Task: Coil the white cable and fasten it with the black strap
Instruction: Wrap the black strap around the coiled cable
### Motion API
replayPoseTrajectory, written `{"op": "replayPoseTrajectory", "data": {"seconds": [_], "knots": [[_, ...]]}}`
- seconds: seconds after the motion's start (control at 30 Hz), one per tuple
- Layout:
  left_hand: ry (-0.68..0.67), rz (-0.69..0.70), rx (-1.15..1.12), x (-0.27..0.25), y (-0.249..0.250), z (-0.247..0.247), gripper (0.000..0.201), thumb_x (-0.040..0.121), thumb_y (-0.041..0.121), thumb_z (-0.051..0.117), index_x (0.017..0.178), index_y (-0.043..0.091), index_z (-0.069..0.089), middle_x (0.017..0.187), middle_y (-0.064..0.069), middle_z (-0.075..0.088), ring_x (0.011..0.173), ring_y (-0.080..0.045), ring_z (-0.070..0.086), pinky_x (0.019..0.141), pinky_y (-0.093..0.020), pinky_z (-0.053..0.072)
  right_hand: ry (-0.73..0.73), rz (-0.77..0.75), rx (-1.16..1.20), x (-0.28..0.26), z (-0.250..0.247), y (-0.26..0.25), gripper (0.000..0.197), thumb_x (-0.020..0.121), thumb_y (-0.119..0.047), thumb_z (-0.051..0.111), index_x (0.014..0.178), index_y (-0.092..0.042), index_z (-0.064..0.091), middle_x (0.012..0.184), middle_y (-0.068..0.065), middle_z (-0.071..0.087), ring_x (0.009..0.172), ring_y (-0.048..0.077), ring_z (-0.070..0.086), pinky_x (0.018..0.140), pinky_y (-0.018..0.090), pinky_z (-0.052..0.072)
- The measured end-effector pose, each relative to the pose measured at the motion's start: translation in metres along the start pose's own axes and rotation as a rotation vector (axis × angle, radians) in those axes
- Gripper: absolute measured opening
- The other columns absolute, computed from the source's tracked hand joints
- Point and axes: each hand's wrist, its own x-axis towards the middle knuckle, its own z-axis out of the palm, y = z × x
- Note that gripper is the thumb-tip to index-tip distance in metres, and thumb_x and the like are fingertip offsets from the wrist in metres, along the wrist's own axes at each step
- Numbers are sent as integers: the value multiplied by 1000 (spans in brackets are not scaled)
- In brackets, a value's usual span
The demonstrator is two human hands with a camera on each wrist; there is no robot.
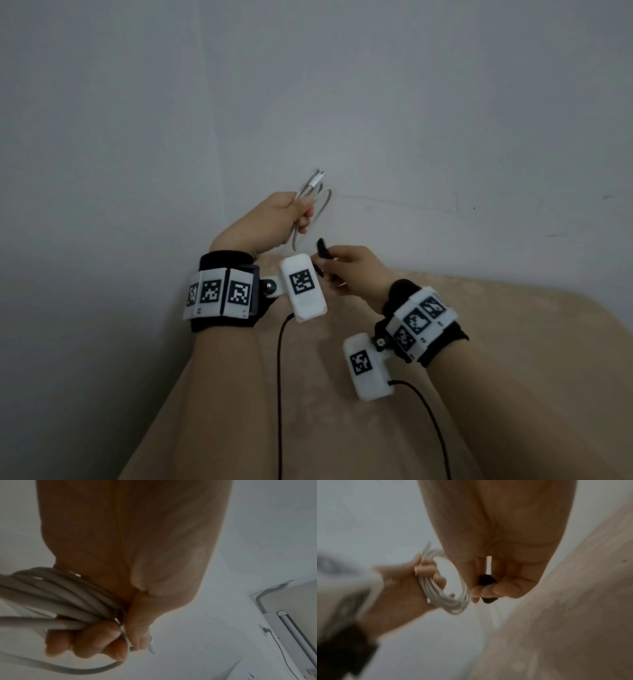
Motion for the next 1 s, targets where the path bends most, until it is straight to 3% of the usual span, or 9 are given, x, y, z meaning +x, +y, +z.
{"op": "replayPoseTrajectory", "data": {"seconds": [0.1, 0.17, 0.37, 0.6, 0.8, 1.0], "knots": [[-38, 4, 14, 2, 4, 5, 34, 103, 25, 35, 74, 18, 52, 64, 4, 50, 74, -22, 47, 62, -28, 34, 25, -55, 341, -12, -28, 0, 23, 100, -18, 46, 113, -10, 64, 53, -2, 44, 46, 11, 38, 47, 22, 35], [-69, 0, 43, 4, 7, 11, 33, 103, 24, 34, 75, 17, 51, 65, 4, 49, 68, -17, 48, 61, -25, 34, 2, -119, 407, -17, -46, -2, 27, 101, -19, 41, 116, -13, 63, 51, -3, 36, 43, 10, 29, 45, 21, 29], [-157, -25, 83, 10, 12, 33, 33, 103, 21, 35, 75, 17, 50, 68, 2, 47, 64, -11, 46, 55, -7, 36, -111, -221, 308, -32, -86, -16, 31, 101, -24, 39, 113, -20, 66, 51, -6, 26, 43, 7, 16, 42, 18, 18], [-239, 46, 131, 13, 35, 66, 35, 103, 23, 34, 69, 19, 44, 67, 5, 44, 50, 4, 41, 52, -5, 34, -126, -307, 216, -38, -88, -19, 29, 100, -22, 41, 96, -12, 69, 45, -5, 35, 38, 6, 21, 40, 18, 20], [-254, 64, 135, 13, 35, 77, 36, 104, 18, 32, 70, 21, 44, 67, 5, 43, 63, -7, 41, 58, -7, 36, -102, -257, 230, -38, -97, -18, 34, 101, -24, 40, 76, -11, 60, 42, -5, 30, 36, 6, 18, 40, 18, 16], [-267, 126, 60, 12, 43, 81, 36, 103, 13, 33, 70, 19, 43, 67, 3, 42, 50, 6, 42, 55, -6, 35, -46, -222, 242, -37, -98, -15, 35, 100, -28, 45, 72, -9, 57, 40, -4, 29, 35, 8, 18, 39, 18, 18]]}}
